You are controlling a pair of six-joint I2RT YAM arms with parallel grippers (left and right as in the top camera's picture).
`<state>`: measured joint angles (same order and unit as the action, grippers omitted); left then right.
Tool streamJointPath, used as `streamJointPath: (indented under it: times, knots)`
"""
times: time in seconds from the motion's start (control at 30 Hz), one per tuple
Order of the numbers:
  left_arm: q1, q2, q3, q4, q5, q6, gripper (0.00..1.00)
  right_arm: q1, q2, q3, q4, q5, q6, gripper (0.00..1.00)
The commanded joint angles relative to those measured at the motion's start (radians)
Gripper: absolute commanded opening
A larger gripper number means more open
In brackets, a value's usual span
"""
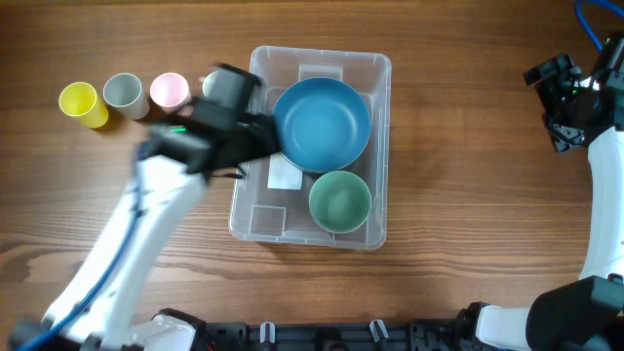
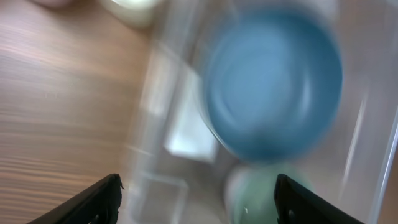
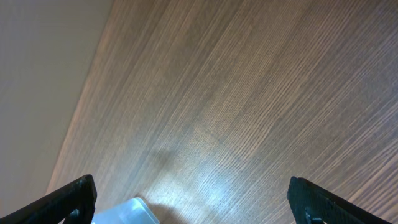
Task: Pack container
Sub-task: 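Move the left gripper toward the yellow cup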
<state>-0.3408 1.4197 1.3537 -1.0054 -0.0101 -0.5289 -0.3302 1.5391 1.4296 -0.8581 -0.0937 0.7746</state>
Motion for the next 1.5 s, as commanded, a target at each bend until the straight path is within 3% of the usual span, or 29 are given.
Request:
streamJointPath:
  times: [0.0,0.13,0.23,0.37,0.73,0.97,1.13,1.47]
  knots:
    - [0.295,-0.054,0.016,-0.009,-0.096,0.028,0.80,0.003,0.011,0.010,0.002,-0.009,0.014,1.00]
    - [0.582,-0.005,0.014,0.015,-0.029,0.027,0.78,0.003,0.011,0.010,0.002,-0.009,0.014,1.00]
    - [0.765,0.060,0.014,0.124,0.062,0.028,0.73,0.003,0.011,0.010,0.002,-0.009,0.014,1.00]
    - [0.875,0.146,0.014,0.272,0.188,0.060,0.73,0.003,0.011,0.010,0.002,-0.009,0.014,1.00]
    - [0.886,0.423,0.014,0.555,0.196,0.052,0.66,0.003,0.011,0.010,0.002,-0.009,0.014,1.00]
    - [0.887,0.476,0.014,0.583,0.184,0.050,0.62,0.003,0.011,0.010,0.002,-0.009,0.013,1.00]
    - [0.890,0.489,0.014,0.584,0.070,0.050,0.59,0.003,0.011,0.010,0.002,-0.009,0.014,1.00]
    - [0.895,0.590,0.014,0.630,0.114,0.050,0.57,0.003,0.011,0.010,0.002,-0.009,0.014,1.00]
